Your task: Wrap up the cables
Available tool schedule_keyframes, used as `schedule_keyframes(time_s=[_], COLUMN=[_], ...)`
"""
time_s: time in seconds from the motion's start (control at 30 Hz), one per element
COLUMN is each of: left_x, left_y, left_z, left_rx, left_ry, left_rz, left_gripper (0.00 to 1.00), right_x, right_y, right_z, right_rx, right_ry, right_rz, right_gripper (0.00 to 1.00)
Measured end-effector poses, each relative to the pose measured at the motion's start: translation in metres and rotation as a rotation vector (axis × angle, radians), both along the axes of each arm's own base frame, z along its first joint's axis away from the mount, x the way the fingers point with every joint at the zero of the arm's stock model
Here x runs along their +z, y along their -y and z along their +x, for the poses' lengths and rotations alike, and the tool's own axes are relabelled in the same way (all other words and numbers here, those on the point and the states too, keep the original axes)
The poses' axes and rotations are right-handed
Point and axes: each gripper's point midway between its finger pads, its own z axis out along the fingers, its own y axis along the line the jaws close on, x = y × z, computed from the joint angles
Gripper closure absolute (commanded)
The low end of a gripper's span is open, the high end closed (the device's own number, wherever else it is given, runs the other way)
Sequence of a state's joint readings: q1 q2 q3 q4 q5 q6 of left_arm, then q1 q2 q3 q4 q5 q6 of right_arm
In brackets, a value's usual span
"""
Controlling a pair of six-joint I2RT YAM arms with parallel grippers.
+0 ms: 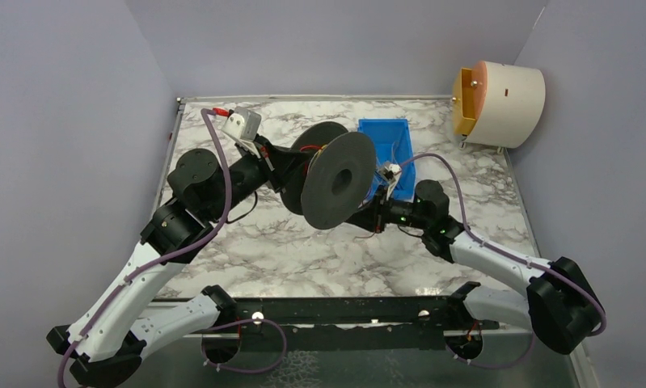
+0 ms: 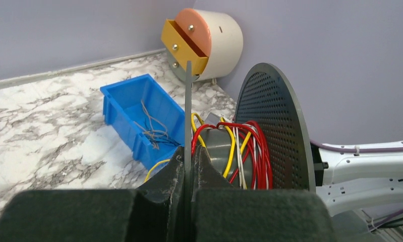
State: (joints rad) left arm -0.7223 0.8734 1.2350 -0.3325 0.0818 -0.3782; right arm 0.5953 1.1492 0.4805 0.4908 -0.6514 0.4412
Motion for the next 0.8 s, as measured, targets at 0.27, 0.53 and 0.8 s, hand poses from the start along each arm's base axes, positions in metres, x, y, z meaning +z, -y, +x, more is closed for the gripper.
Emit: schedule_keyframes(time_s=[0.27,0.53,0.8], left_x=[0.013,0.018,0.024], left_y=[0.001,0.000,-0.001], left_z=[0.001,0.000,0.000], left_rx=[-0.001,0.000,0.002], left_ry=[0.036,0.050,0.077], left_rz=[-0.037,-0.040,-0.037], left_gripper=[1.00,1.00,1.00], right_x=[0.011,0.011,0.012], right_y=[0.004,0.005,0.008], right_z=[0.000,0.002,0.009], right_rx=[-0.023,-0.038,-0.095], right_ry=[0.028,0.031,0.009], right_rz=[0.013,0.010,0.017], right_gripper=[0.74,0.64,0.54])
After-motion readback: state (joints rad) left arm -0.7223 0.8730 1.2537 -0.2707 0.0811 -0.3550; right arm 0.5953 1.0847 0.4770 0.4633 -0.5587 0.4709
